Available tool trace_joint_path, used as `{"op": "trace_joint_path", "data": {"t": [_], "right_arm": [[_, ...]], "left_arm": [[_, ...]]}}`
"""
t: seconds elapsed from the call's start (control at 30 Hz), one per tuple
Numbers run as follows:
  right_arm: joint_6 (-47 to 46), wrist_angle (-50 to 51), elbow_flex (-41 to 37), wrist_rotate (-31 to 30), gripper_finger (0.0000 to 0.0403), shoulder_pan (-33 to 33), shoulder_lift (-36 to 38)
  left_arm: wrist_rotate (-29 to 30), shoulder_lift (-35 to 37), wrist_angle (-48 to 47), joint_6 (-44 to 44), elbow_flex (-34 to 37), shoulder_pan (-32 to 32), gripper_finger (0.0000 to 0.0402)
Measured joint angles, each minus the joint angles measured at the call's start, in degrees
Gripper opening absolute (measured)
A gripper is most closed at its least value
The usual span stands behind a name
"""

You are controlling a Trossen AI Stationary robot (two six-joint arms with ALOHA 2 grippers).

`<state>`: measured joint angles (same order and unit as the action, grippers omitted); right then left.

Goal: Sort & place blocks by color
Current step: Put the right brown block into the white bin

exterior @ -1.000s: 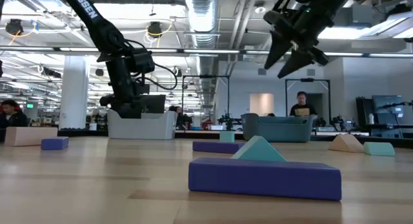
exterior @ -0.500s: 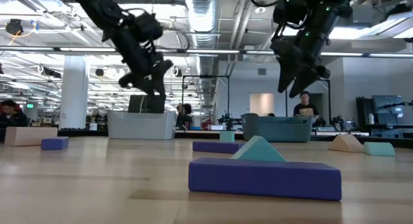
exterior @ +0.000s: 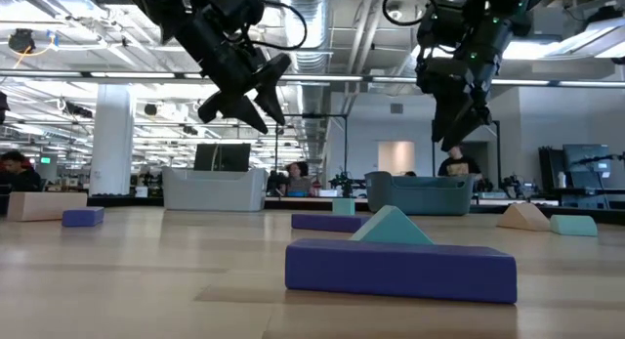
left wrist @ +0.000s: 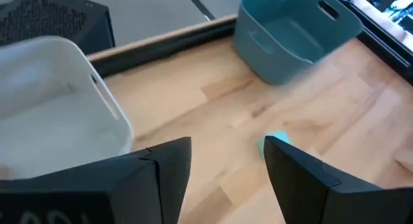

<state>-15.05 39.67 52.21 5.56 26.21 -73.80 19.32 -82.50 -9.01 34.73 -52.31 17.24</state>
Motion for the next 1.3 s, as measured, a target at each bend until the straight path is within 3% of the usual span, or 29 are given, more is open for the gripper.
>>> {"op": "trace_joint_path", "data": {"t": [0.2, 0.4, 0.8, 0.97, 1.07, 1.3], "right_arm": [[0.22, -3.48, 0.0, 3.7, 0.0249, 0.93, -0.59], [-8.74, -7.15, -0.11, 2.93, 0.0249, -2.2, -2.0], [-33.32, -20.82, 0.0, -9.84, 0.0249, -26.29, -10.03], [-42.44, -26.47, 0.23, -16.39, 0.0249, -36.89, -14.71], [-49.36, -25.01, 1.32, -20.21, 0.0249, -42.76, -16.74], [-68.11, -5.44, 5.76, -26.76, 0.0249, -52.36, -18.03]], "left_arm": [[2.22, 0.0, -5.25, 3.69, -0.02, -5.27, 0.0183], [-4.71, 2.39, -5.09, 3.81, -0.04, -9.09, 0.0183], [-0.6, 14.48, -24.57, -2.72, 0.27, -15.79, 0.0183], [0.21, 15.58, -17.66, -6.83, 4.15, -22.07, 0.0183], [-0.81, 15.23, -10.27, -8.01, 7.28, -25.56, 0.0183], [-1.66, 14.95, -0.34, -3.74, 11.35, -30.7, 0.0183]]}}
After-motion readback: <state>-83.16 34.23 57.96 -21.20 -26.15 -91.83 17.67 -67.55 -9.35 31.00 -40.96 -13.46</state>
